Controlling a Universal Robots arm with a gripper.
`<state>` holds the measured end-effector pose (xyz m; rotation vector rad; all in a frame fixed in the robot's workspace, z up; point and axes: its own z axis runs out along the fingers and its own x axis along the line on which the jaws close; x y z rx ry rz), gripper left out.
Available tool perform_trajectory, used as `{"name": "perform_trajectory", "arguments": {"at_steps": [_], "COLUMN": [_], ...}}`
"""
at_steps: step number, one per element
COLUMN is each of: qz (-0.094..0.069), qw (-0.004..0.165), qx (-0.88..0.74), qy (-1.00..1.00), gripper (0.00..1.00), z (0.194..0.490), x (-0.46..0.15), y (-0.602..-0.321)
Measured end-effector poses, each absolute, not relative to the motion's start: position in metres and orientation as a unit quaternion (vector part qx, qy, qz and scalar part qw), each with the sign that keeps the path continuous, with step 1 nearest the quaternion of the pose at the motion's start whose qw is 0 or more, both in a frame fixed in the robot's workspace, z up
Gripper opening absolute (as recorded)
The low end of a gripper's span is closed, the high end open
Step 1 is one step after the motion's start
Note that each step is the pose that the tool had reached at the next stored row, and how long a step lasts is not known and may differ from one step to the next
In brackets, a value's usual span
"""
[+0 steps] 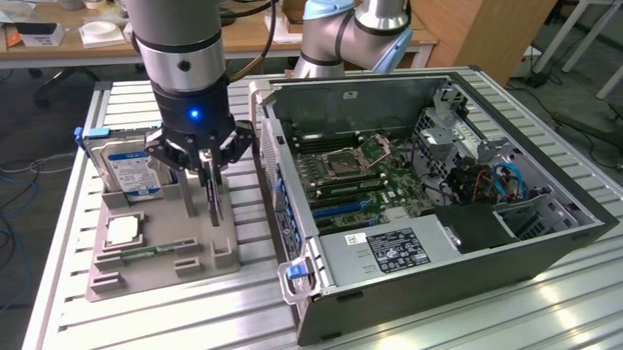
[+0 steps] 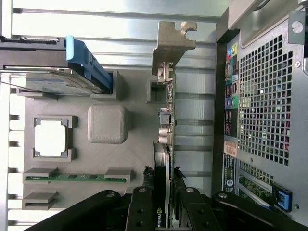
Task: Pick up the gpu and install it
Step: 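Pick up the gpu and move the gpu toward the slot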
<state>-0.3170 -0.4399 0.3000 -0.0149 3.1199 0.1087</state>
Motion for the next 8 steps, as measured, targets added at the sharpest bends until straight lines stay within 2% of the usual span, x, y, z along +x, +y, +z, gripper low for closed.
{"name": "perform_trajectory", "arguments": {"at_steps": [8], "qz": [0.035], "qw": [0.01], "qx": [-0.005], "qy": [0.999], "gripper": [0.26], "z": [0.3018], "x": [-0.317], "y": [-0.4399]}}
